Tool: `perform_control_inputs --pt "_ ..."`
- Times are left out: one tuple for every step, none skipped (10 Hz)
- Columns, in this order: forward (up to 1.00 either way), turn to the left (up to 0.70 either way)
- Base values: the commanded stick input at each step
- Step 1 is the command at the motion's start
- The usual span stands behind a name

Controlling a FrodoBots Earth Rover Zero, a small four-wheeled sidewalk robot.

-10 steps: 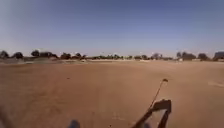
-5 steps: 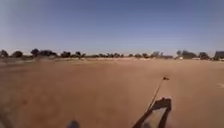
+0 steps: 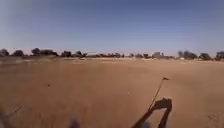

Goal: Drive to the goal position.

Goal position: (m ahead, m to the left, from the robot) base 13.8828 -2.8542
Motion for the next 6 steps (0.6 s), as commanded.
perform_control_inputs --pt "1.0 0.0" --pt "1.0 0.0" --pt "1.0 0.0" --pt "1.0 0.0" --pt "1.0 0.0" --pt "1.0 0.0"
